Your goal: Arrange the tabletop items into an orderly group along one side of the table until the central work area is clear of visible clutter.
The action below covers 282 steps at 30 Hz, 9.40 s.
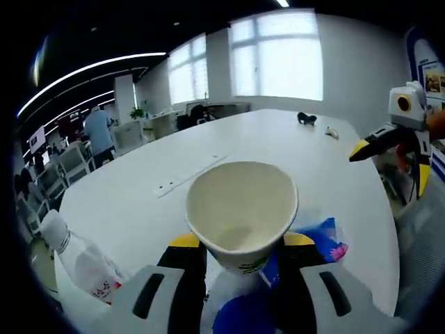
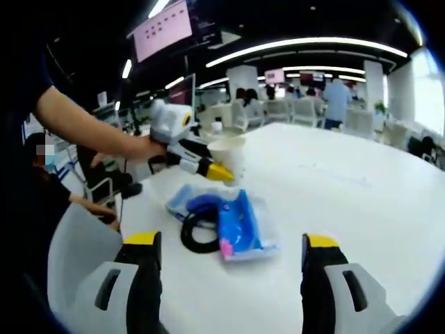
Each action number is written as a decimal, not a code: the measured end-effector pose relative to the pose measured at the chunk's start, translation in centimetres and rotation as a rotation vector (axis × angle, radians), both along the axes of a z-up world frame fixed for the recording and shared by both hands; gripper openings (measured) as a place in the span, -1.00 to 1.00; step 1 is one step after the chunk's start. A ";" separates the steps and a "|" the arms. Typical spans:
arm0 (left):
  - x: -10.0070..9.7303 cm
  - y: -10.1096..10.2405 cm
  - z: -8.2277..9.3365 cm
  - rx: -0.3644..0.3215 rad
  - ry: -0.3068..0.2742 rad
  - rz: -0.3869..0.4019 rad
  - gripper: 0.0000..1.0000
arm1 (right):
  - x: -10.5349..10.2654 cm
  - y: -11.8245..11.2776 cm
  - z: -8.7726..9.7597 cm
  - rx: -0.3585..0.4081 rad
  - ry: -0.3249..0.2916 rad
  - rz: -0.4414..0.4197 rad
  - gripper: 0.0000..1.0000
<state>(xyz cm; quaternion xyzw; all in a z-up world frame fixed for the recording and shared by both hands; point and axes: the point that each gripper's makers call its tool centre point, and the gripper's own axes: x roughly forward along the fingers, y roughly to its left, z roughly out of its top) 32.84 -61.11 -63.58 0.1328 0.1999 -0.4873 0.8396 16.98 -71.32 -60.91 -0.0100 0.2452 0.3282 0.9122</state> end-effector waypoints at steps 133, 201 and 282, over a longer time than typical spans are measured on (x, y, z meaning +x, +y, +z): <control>3.2 4.1 -6.9 0.062 0.163 0.408 -0.26 | -0.5 -1.8 -4.7 0.015 0.157 -0.044 0.29; -4.2 -2.0 -5.8 0.030 0.260 -0.008 -0.99 | 2.0 -2.0 -8.3 -0.034 0.269 -0.185 -0.43; -6.9 -8.9 -0.7 -0.036 0.129 0.202 -1.00 | 5.9 -11.4 -3.5 -0.124 0.164 -0.091 -1.00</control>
